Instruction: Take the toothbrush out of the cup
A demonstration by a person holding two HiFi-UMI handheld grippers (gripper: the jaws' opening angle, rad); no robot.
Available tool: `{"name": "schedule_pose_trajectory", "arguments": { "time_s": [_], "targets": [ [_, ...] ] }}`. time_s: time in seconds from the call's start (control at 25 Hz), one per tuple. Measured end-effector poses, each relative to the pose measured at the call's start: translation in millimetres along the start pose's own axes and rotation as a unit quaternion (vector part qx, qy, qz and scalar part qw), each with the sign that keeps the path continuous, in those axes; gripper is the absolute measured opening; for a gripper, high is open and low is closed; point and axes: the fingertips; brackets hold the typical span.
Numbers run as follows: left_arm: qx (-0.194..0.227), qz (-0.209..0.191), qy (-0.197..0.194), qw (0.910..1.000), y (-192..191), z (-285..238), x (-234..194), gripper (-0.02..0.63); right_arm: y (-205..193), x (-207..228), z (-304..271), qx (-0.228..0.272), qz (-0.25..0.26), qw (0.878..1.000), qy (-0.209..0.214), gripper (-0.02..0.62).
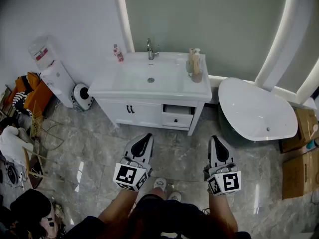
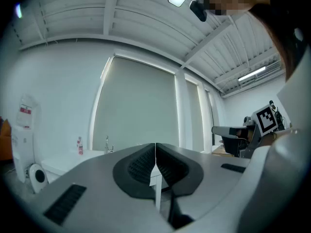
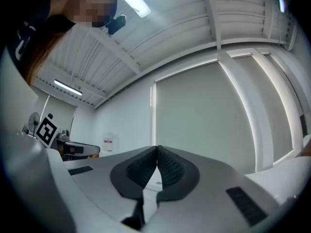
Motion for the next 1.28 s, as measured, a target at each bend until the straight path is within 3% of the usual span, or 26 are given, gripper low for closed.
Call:
{"name": "schedule_pose_trajectory", "arguments": {
  "time_s": [0.28,0.68,1.0,1.28],
  "targets": [
    [-0.001,-0.005,0.003,1.0000,-1.6,5.1,15.6,0.021,4.8,-0.7,16.4,0.003,-0.001,1.000,0.021,0.014],
    [-0.001,-0.006,0.027,0.9996,-4.2,-4.8,9.0,0.021,-3.4,22.3,14.1,0.009,-0.038,0.999,0.016,0.015],
    [0.006,-0.003,0.028,0.9996,-4.8,-40.7,-26.2,0.021,-19.4,30.9,-25.9,0.004,-0.034,0.999,0.011,0.015],
    [-0.001,-0.007,-0.012,0.9999,7.0,-101.5,-89.8,0.021,-36.9,29.9,-102.9,-0.002,-0.029,0.999,-0.032,0.015]
  ]
}}
Point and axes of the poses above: the fingertips, and each gripper's own axes: z backward along the fingers, x to its right, y out of its top, and after that the axes turned 13 degrees about z, right-handed
